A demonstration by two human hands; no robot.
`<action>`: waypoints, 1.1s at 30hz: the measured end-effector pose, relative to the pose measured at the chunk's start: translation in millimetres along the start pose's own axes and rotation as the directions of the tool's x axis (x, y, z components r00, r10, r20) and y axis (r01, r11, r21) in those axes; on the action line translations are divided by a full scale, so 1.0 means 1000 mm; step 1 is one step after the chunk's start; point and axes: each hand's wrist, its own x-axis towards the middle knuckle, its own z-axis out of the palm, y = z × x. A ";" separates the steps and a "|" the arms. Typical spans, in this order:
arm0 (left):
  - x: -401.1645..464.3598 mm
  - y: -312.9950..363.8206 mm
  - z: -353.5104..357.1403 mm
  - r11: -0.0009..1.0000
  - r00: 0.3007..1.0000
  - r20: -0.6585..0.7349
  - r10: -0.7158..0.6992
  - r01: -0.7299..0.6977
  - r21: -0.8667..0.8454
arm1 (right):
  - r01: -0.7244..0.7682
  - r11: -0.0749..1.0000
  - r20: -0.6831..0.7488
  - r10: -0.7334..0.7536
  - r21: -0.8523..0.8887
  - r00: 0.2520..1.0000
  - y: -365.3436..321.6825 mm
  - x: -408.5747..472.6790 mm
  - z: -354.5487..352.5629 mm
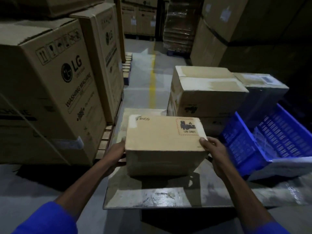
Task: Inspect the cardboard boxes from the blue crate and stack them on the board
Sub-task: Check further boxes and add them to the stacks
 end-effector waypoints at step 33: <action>-0.009 0.012 -0.048 0.793 0.882 -0.131 0.452 -0.330 0.511 | -0.176 0.970 0.092 0.163 0.165 0.982 0.035 0.003 0.027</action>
